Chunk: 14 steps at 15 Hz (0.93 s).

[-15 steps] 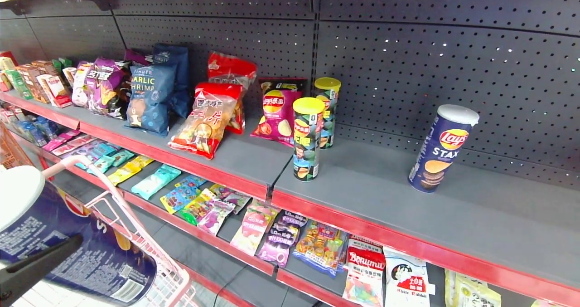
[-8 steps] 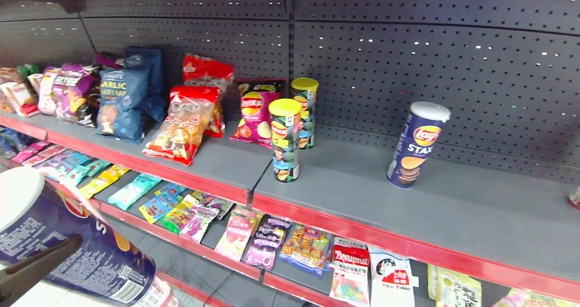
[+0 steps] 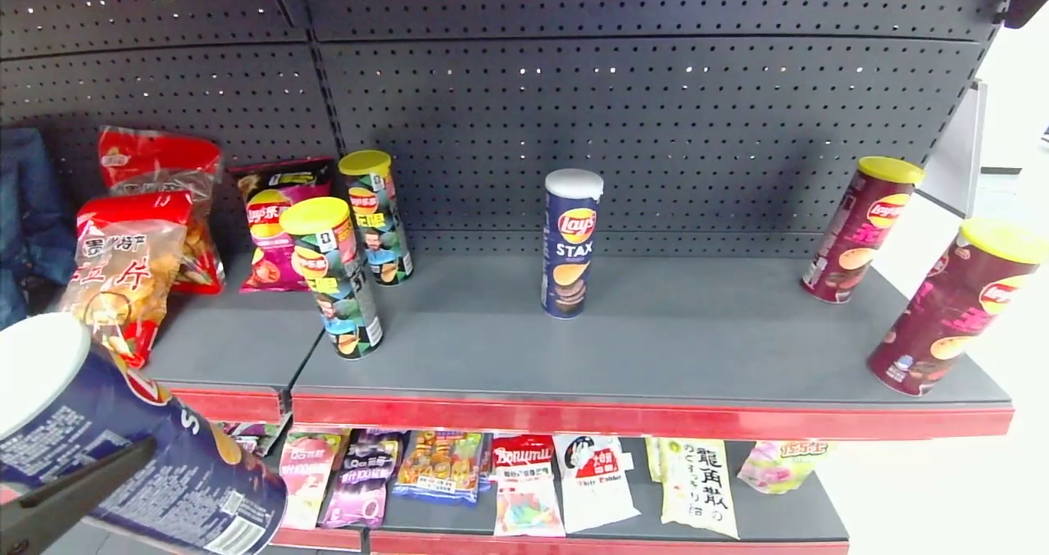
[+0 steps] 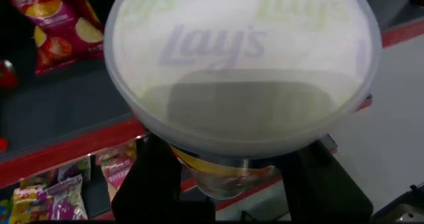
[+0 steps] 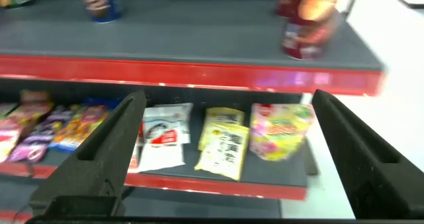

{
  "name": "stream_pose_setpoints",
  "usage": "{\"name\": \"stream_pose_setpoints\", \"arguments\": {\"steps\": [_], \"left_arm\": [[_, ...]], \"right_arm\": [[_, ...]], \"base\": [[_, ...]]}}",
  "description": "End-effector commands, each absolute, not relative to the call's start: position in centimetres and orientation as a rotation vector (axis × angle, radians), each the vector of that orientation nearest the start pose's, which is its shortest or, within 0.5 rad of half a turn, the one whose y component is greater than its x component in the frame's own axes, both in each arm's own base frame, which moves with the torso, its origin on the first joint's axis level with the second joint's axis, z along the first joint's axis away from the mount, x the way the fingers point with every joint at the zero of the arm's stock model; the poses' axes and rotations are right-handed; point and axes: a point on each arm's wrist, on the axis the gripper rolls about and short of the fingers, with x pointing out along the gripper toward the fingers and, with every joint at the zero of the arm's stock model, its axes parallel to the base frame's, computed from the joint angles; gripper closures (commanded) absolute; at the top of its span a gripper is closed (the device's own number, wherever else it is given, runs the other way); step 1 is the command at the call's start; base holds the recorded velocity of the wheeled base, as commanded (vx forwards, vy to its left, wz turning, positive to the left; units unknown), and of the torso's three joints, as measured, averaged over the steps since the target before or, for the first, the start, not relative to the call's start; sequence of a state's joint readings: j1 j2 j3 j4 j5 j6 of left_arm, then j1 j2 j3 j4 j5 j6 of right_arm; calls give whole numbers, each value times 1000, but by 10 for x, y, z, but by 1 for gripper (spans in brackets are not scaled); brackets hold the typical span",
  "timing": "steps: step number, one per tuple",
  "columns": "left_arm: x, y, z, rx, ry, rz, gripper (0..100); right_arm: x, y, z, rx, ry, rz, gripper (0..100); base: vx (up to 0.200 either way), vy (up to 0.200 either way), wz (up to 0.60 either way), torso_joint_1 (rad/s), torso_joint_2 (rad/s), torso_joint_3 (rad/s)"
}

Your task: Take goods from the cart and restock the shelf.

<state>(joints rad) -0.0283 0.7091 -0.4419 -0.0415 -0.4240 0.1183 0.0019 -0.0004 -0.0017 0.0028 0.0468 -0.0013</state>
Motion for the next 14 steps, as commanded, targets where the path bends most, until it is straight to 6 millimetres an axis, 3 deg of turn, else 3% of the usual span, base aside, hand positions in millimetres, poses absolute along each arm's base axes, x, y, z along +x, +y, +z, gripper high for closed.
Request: {"name": "stream_pose_setpoints", "arguments": {"steps": [1,8,14], "left_arm": [[48,-11,192,74,182,-462,100],[0,-9,168,104,183,-492,100],[4,-9,170,137,198,-488,100]], "right_arm": [[-23,1,76,0,2,51,0],[-22,1,76,-1,11,51,0],[-23,1,76,-1,3,51,0]], "base": [[0,0,0,0,0,0],[0,0,0,0,0,0],[0,0,0,0,0,0]]}}
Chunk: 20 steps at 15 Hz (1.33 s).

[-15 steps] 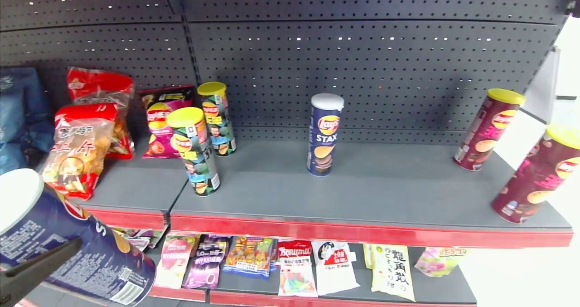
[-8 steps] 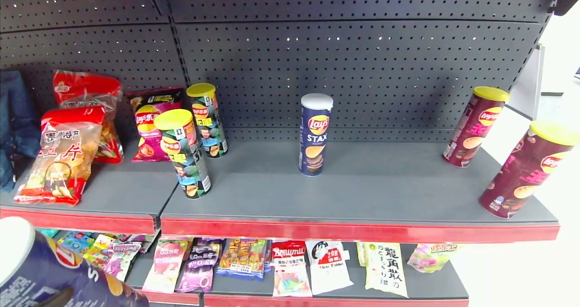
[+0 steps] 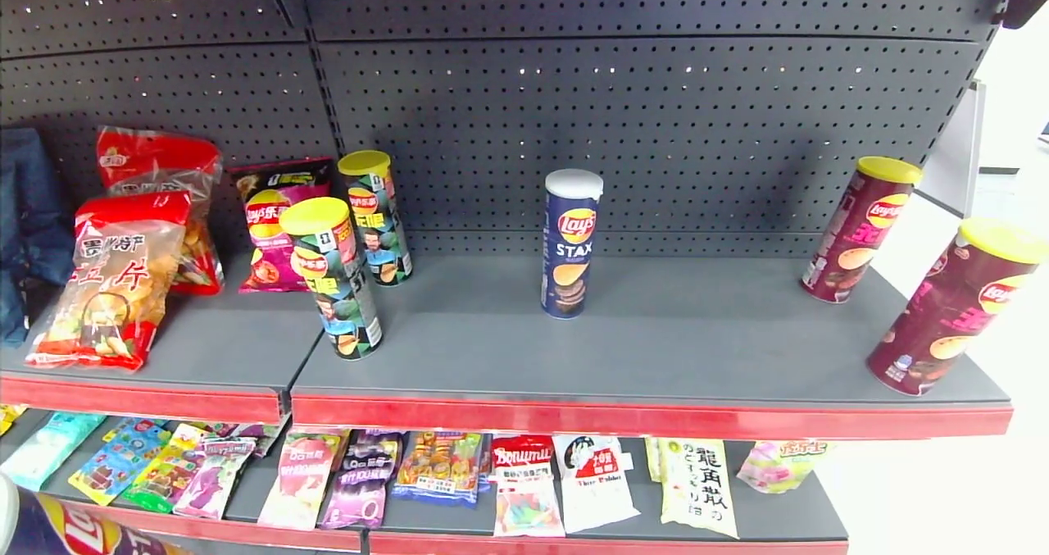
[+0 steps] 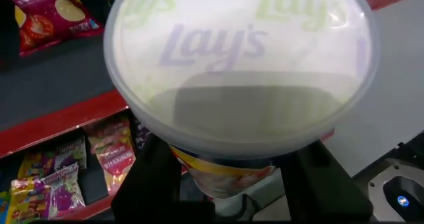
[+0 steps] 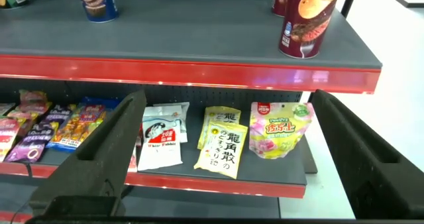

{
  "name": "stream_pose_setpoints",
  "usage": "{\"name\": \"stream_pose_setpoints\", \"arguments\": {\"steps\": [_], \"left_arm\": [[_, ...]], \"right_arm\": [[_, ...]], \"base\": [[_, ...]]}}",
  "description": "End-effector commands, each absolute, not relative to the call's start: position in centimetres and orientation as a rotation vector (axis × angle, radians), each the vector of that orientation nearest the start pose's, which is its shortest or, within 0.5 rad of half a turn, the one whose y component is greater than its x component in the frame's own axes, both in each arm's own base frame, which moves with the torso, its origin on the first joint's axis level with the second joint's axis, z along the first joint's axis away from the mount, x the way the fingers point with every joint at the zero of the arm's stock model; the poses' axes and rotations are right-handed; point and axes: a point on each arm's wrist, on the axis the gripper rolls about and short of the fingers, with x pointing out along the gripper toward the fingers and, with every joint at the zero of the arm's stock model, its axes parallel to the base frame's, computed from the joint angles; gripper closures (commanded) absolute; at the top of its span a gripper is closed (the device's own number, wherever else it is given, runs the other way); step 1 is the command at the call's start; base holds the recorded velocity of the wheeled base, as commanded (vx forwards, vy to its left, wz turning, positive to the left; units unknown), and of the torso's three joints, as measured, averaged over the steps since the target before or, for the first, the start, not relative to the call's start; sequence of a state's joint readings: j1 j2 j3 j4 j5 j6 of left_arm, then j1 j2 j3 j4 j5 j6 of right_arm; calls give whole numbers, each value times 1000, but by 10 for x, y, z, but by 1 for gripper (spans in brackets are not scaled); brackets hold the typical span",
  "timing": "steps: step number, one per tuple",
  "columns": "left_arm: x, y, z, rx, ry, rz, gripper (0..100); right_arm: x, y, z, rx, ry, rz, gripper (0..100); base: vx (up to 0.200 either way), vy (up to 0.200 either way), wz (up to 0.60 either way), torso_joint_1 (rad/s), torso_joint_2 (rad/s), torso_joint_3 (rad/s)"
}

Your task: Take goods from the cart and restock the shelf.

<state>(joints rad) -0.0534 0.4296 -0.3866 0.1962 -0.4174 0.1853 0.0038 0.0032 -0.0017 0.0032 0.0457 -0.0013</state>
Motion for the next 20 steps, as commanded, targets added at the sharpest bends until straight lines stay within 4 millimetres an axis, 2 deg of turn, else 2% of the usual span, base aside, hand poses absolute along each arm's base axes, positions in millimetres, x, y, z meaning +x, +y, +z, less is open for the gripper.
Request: {"name": "stream_pose_setpoints", "arguments": {"steps": [1,20], "left_arm": [[4,-9,171,151,190,-490,100],[2,-9,173,163,151,-483,100]], "right_arm": [[-23,1,76,-1,3,51,0],[-23,1,76,-5,4,51,0]], "base": [[0,0,0,0,0,0],[0,0,0,0,0,0]]}}
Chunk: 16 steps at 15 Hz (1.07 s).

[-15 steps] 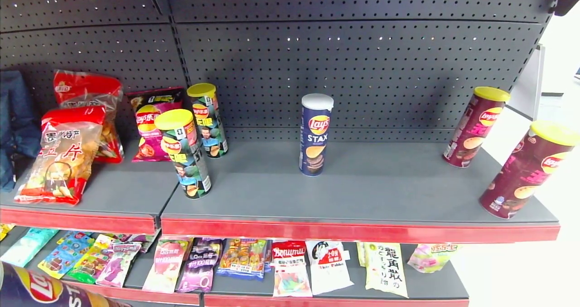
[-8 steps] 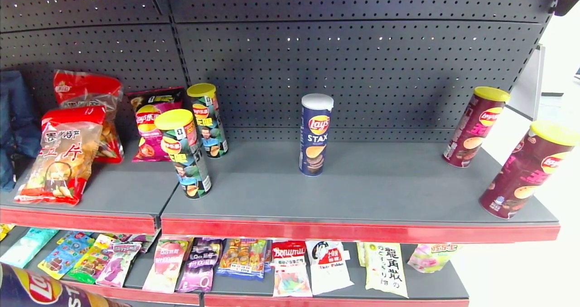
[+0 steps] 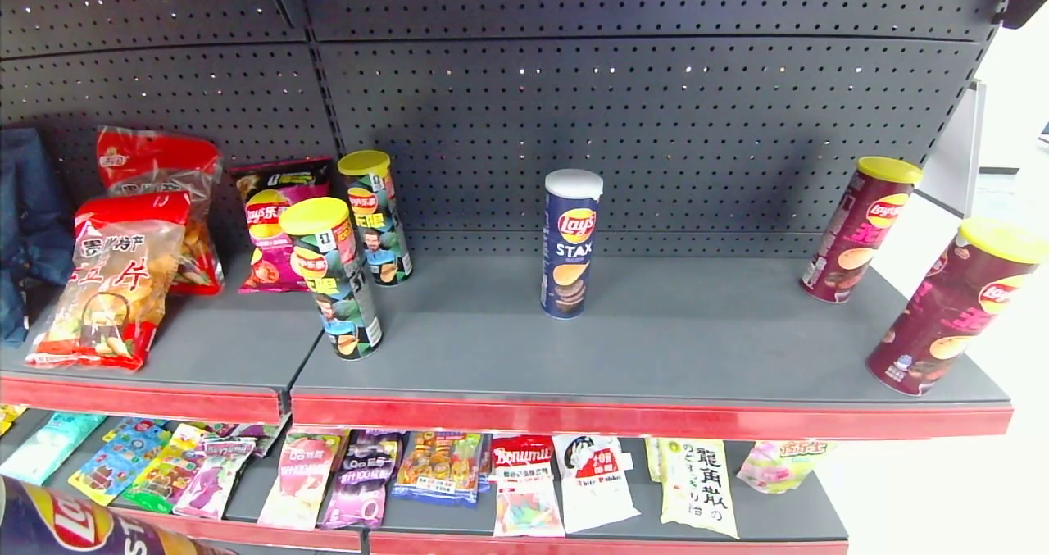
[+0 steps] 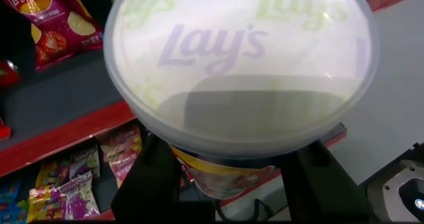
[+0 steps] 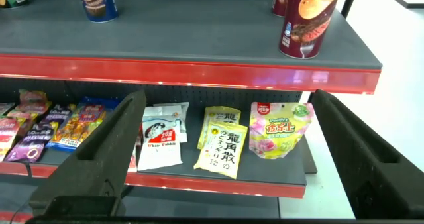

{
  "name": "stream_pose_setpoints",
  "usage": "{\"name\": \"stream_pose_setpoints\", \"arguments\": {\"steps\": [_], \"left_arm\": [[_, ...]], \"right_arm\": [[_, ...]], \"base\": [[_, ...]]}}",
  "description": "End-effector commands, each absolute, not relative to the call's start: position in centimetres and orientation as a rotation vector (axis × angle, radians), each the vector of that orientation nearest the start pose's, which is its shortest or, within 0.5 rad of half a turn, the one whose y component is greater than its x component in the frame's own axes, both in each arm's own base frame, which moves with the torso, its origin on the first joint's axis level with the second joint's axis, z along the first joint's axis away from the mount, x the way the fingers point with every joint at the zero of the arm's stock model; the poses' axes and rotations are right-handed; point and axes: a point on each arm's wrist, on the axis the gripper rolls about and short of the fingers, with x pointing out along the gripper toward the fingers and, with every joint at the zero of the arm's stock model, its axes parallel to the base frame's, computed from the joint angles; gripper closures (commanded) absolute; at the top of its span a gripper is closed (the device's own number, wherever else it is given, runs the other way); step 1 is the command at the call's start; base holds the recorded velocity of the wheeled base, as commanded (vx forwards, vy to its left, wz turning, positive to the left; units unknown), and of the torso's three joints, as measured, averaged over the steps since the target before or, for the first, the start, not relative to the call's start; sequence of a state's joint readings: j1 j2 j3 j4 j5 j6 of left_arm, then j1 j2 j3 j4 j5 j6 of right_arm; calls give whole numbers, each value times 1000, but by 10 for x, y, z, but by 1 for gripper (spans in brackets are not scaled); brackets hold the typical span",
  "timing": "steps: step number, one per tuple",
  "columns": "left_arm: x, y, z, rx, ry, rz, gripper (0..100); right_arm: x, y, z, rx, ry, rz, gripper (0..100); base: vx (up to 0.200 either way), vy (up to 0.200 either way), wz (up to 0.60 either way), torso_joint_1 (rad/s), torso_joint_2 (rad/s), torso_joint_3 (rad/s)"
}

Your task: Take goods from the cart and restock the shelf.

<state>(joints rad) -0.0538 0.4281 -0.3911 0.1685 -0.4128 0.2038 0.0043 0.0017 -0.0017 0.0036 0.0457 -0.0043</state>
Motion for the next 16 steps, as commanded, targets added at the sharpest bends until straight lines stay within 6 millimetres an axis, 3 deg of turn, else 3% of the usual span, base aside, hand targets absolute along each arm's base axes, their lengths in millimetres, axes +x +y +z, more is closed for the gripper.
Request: {"name": "stream_pose_setpoints", "arguments": {"steps": [1,2,3,4,5,7,9,11,16], "left_arm": [[0,-9,172,172,142,-483,100],[-2,-9,170,198,132,-480,100],[-3,-9,170,202,125,-480,100],[-3,-9,171,204,122,-478,100],[-2,-9,171,204,128,-463,100],[0,-8,171,204,141,-440,100],[-2,-8,170,203,132,-440,100],[-2,-8,171,203,133,-432,100],[-1,-7,171,208,143,-390,100]], "right_arm": [[-22,1,76,-7,14,54,0],[-21,1,77,-31,34,79,0],[-22,2,94,-58,6,149,0],[-16,3,129,-51,26,177,0],[14,4,190,-17,85,197,0],[59,14,220,-147,161,411,0],[117,31,230,-172,218,483,0],[169,59,226,-126,204,557,0],[240,96,200,-121,244,609,0]], "base": [[0,0,0,0,0,0],[0,0,0,0,0,0],[0,0,0,0,0,0],[0,0,0,0,0,0],[0,0,0,0,0,0],[0,0,0,0,0,0],[0,0,0,0,0,0],[0,0,0,0,0,0],[0,0,0,0,0,0]]}}
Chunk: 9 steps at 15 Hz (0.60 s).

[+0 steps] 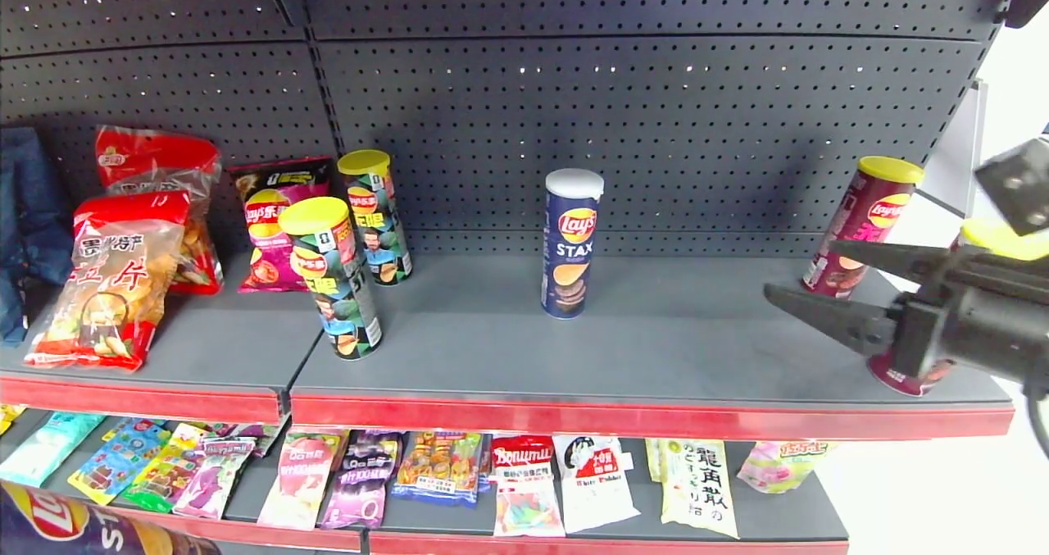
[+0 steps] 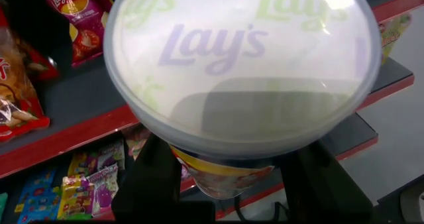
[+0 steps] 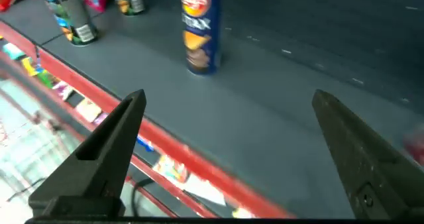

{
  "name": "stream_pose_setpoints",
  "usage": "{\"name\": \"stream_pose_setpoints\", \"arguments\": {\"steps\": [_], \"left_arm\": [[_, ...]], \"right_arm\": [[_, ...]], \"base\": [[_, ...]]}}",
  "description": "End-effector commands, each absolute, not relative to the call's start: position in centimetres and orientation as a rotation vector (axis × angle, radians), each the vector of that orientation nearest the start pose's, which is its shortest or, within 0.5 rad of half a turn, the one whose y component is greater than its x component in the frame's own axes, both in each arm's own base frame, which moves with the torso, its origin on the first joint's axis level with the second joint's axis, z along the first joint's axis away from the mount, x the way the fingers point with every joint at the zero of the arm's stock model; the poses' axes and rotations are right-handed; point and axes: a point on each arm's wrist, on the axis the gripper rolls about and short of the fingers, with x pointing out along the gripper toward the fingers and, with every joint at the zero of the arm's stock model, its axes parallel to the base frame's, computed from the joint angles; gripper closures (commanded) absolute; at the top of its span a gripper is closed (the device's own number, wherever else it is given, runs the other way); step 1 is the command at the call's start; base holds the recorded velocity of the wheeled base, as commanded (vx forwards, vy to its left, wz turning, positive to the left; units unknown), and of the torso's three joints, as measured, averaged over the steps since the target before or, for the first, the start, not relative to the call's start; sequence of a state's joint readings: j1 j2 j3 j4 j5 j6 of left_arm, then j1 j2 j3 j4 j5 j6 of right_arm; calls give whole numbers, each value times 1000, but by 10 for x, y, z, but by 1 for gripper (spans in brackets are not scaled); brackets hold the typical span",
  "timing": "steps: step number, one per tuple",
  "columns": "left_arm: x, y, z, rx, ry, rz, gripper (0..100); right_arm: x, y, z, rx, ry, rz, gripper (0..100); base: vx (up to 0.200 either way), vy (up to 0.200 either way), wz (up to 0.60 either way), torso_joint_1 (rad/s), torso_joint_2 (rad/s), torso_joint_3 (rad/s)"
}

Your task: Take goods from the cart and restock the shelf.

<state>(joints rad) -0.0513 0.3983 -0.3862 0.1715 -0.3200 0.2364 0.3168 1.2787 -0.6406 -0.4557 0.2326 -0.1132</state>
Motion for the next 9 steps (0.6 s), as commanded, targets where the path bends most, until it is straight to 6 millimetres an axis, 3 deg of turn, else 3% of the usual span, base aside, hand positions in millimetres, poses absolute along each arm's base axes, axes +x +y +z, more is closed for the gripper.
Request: {"name": "stream_pose_setpoints", "arguments": {"steps": [1,3,8,9], "left_arm": [[-1,-7,171,208,145,-386,100],[-1,-7,172,208,144,-372,100],[0,-6,173,207,149,-360,100],[0,-6,173,208,150,-355,100]], "right_arm": [[248,99,201,-113,239,606,0],[272,112,203,-76,232,613,0],[299,129,197,-82,236,632,0],[312,137,194,-81,235,635,0]], "base": [[0,0,0,0,0,0],[0,0,0,0,0,0],[0,0,0,0,0,0],[0,0,0,0,0,0]]}}
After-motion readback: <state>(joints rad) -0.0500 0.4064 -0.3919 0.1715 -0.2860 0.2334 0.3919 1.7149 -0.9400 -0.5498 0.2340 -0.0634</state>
